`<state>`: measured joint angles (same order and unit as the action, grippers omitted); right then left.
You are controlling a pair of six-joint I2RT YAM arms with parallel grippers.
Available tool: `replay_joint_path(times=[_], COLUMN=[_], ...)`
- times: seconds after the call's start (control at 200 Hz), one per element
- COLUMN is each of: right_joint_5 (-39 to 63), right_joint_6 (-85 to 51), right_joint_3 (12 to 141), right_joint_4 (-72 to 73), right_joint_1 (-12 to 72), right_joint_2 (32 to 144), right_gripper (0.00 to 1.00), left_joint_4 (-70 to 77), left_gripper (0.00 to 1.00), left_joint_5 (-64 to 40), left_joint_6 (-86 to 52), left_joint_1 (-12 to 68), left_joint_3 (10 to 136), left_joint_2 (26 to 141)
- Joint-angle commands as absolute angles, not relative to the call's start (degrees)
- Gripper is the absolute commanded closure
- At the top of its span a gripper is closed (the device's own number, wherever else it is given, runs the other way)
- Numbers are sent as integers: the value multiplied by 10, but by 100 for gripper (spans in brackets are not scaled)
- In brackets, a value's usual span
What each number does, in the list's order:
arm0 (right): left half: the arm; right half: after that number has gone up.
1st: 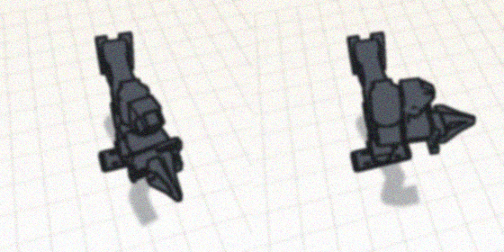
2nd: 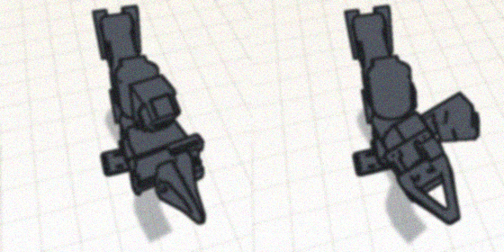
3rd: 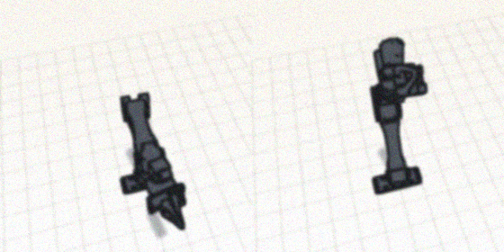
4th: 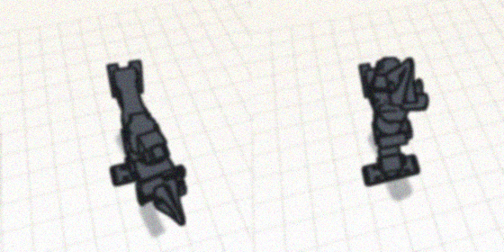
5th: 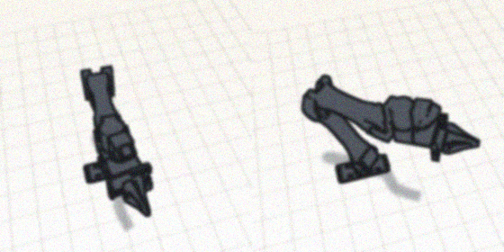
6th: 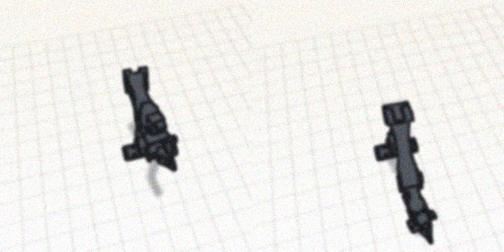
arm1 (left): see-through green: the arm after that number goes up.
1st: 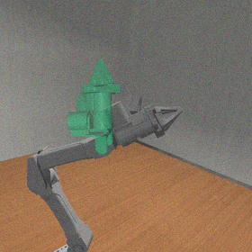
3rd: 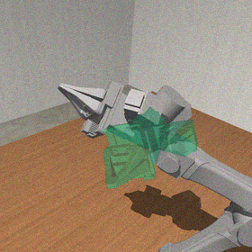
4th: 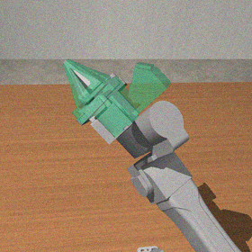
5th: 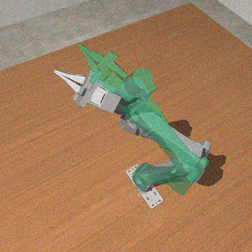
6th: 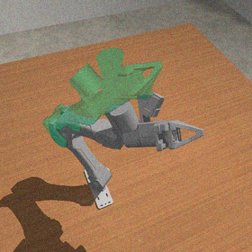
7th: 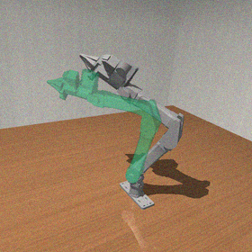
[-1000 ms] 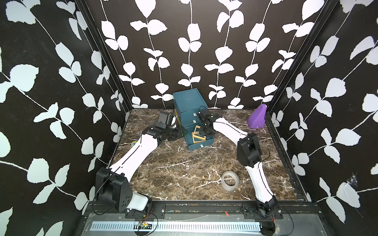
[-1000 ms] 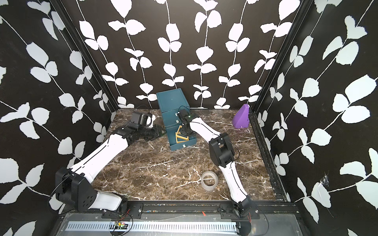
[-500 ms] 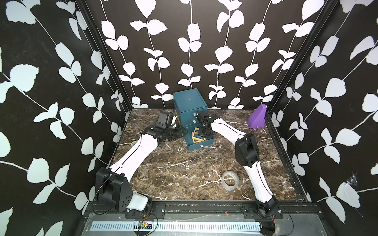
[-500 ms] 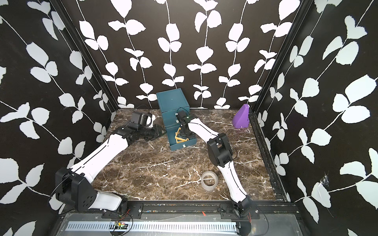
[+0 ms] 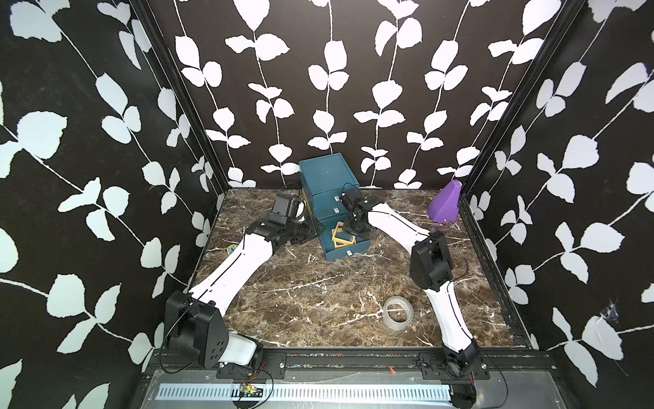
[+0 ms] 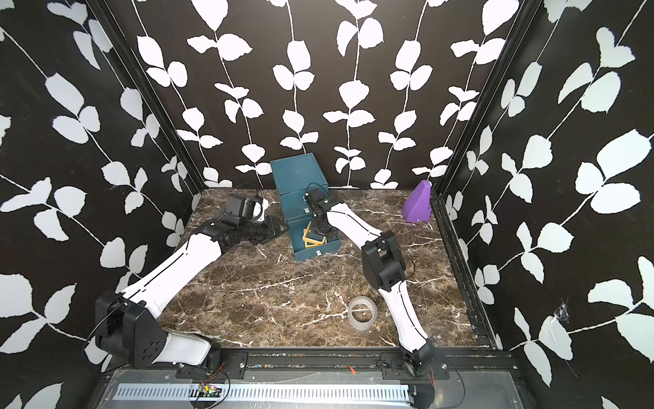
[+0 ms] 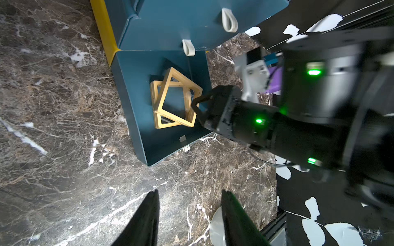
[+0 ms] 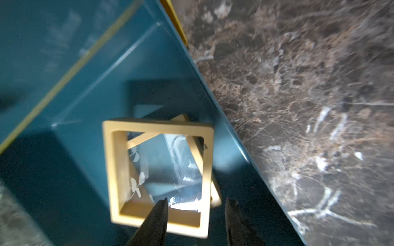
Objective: Place the brooch boxes into the drawer by color
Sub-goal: Place the brooch box in the drawer, then close the drawer in the storage box.
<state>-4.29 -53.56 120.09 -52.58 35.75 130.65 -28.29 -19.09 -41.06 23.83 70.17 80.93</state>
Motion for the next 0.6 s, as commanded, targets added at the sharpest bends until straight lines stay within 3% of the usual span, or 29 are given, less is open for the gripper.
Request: replay_joint_path(times=[0.0,0.13,0.255,0.39,0.595], right_joint_5=[-51,-22,60,125,188], right_joint_6=[-535,-543,-565,-583,-641], right_joint_3=[1166,1063,897,805,691], right_joint_4=[-510,-447,-280,-209,-127], right_joint_1=[360,351,334,328,327], right_joint_2=[1226,1148,1053,1022,1019], right_gripper=[54,58,59,59,74], left_joint_4=[-274,-274,-266,-260,-265], left_gripper=[53,50,42,37,37], left_joint_5=[-191,-188,-189,-194,-199], left_joint_6=[-411,-417,-425,-420,-390], left_joint_1=[235,225,204,175,152], left_joint_3=[706,733,761,808,915], left_joint_2=[789,802,820,860,949])
